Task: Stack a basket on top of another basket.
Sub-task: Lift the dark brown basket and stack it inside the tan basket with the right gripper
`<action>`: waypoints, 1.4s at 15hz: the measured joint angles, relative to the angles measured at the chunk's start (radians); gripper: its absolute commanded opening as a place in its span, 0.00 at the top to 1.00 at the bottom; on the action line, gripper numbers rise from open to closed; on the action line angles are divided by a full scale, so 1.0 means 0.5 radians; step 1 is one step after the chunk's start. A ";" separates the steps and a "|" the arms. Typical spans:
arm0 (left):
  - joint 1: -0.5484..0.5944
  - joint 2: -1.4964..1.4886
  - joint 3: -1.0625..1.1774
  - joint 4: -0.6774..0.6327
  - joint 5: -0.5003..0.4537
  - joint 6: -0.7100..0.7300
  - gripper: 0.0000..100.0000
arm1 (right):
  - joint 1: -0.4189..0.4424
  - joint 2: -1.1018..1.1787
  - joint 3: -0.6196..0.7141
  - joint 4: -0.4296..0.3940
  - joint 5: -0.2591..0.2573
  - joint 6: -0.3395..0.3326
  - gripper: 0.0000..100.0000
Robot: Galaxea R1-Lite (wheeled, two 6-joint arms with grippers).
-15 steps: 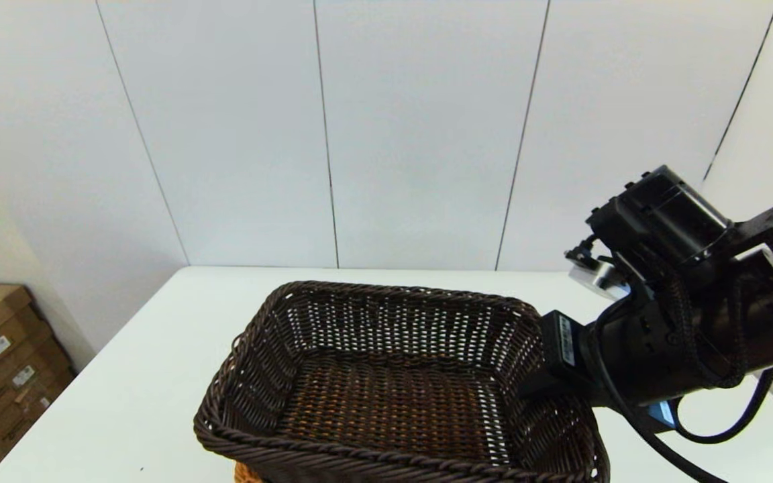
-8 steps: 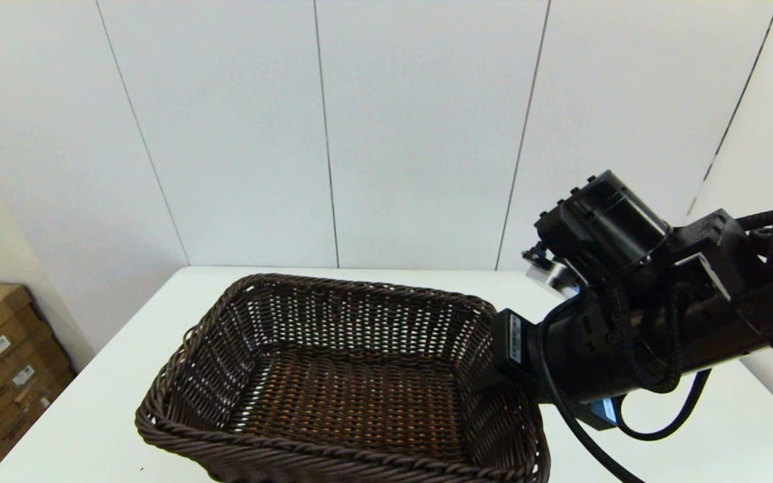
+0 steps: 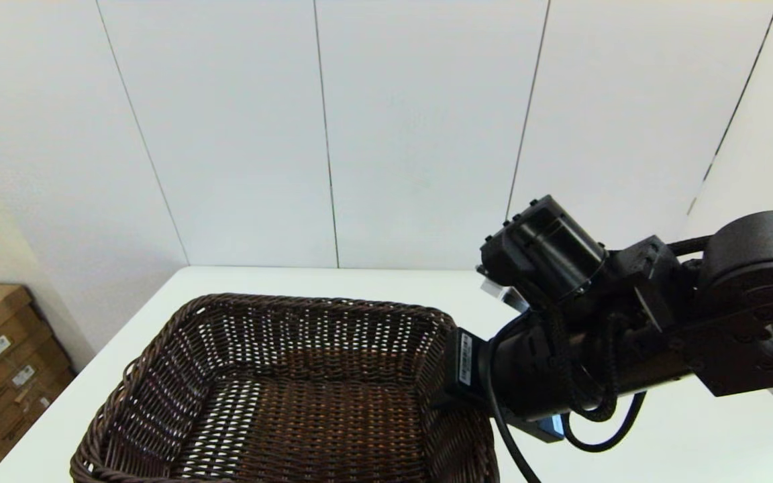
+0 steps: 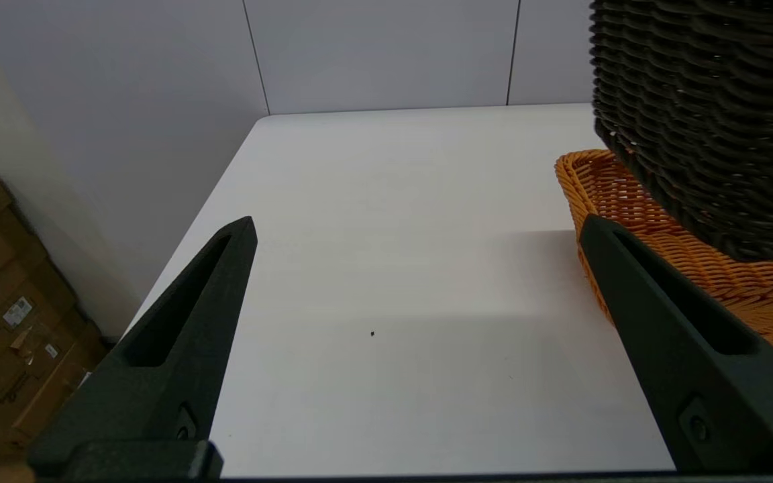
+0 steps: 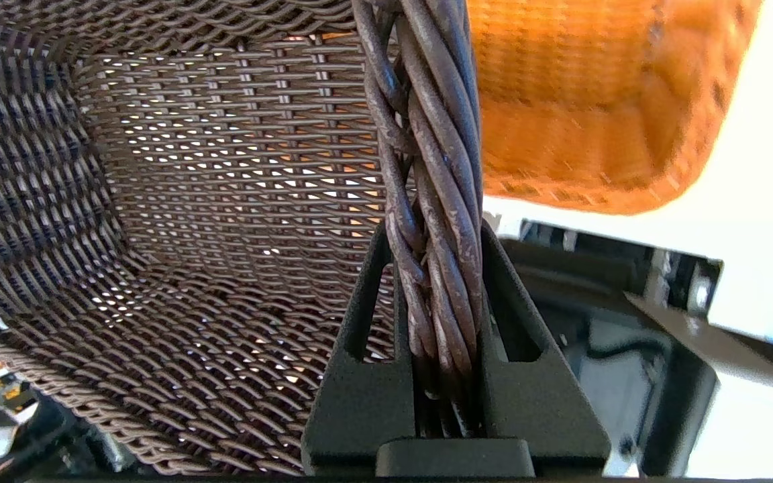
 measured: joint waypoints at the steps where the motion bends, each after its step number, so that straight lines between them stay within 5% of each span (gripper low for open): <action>1: 0.000 0.000 0.000 -0.001 0.000 0.000 0.00 | 0.003 0.025 0.000 -0.028 -0.020 -0.001 1.00; 12: 0.000 0.000 0.000 0.000 0.000 0.001 0.00 | -0.067 0.133 0.054 -0.156 -0.030 -0.194 1.00; 21: 0.000 0.000 0.000 -0.001 0.000 -0.001 0.00 | -0.249 0.229 0.008 -0.155 -0.104 -0.217 1.00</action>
